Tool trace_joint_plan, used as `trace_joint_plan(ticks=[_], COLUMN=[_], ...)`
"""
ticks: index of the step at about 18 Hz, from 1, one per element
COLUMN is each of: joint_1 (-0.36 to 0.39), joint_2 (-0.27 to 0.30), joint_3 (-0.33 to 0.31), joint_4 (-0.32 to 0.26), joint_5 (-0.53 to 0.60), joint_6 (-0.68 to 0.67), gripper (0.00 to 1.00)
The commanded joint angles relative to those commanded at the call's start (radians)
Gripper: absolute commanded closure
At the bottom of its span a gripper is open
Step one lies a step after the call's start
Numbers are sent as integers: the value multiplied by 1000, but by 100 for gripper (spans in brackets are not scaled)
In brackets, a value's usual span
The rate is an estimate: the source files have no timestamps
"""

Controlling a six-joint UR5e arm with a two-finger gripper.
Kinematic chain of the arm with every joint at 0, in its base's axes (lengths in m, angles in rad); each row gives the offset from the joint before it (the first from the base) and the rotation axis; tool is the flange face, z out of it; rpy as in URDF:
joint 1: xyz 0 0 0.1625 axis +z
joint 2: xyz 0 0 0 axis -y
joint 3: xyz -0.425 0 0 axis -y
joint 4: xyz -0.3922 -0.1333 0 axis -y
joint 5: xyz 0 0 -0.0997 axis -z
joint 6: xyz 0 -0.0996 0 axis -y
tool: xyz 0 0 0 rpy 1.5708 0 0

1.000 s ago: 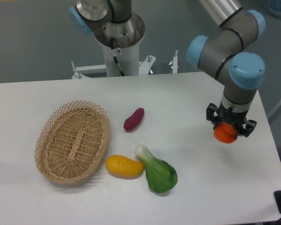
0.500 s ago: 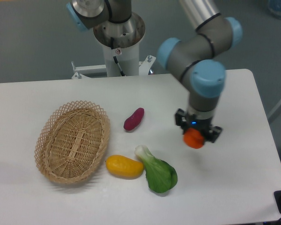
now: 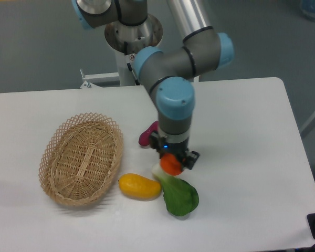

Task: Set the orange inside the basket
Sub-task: 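Carry the held orange across the table toward the wicker basket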

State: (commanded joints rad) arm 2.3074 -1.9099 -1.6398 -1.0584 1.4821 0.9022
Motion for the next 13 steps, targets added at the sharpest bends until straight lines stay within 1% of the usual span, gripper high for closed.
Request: trace_joint_plan(ticks=[2, 3, 7, 11, 13], joint_1=[-42, -77, -157, -200, -217], joint_2=[6, 9, 14, 9, 9], joint_3=[-5, -15, -57, -71, -95], joint_4=[0, 0, 0, 0, 0], joint_5=[-25, -29, -29, -29, -28], joint_6=[-41, -63, -107, -141, -141], gripper=[77, 77, 77, 73, 70])
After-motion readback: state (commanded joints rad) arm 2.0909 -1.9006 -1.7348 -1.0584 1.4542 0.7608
